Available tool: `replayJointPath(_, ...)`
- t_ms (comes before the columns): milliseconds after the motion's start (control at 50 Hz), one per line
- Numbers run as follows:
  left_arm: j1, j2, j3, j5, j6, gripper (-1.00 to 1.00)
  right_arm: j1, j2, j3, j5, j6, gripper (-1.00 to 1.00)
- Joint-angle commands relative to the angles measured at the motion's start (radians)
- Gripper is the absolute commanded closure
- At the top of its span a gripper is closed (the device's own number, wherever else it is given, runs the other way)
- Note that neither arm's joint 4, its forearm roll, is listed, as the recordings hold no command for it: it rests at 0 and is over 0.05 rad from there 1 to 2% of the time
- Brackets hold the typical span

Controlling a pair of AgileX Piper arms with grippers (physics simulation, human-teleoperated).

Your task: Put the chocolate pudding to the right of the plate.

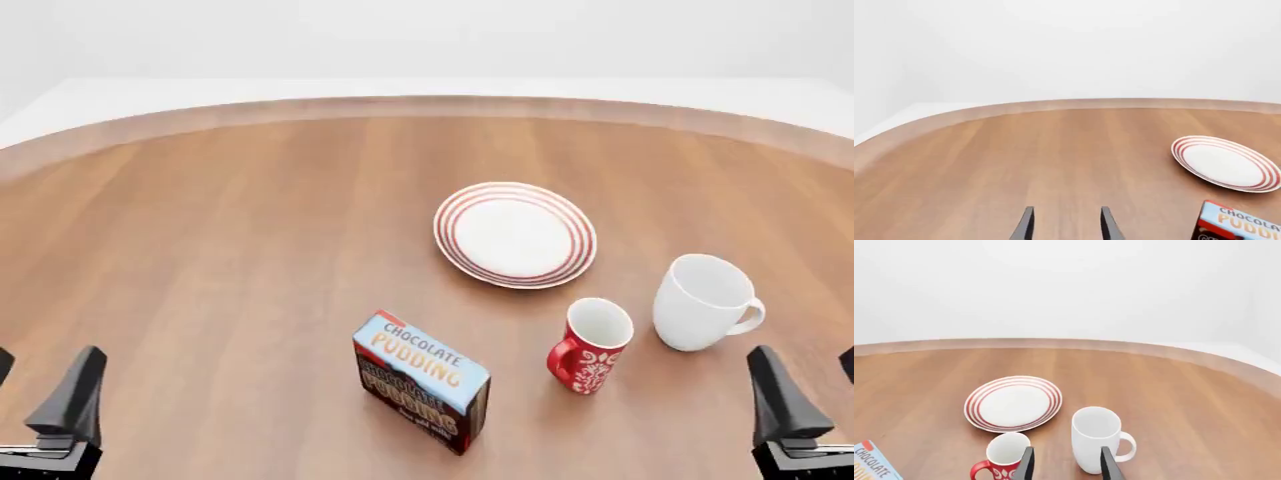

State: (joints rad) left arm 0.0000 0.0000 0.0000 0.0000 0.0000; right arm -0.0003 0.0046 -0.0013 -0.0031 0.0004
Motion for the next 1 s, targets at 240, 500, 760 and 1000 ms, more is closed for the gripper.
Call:
replayJointPath(240, 0.000, 0.000, 0.000, 0.000, 0.000, -1.00, 0.037, 0.442, -0.004, -0.435, 0.000, -1.00)
replayJointPath(500, 0.000, 0.000, 0.000, 0.000, 0.000, -1.00, 0.388, 0.433, -0.803, 0.428, -0.069, -1.00)
replayJointPath(760, 0.000, 0.000, 0.000, 0.000, 0.000, -1.00, 0.549, 0.649, -1.069, 0.639, -0.168, -1.00)
replayJointPath(1000, 0.000, 0.000, 0.000, 0.000, 0.000, -1.00, 0.663, 0.797, -1.191, 0.727, -0.249, -1.00)
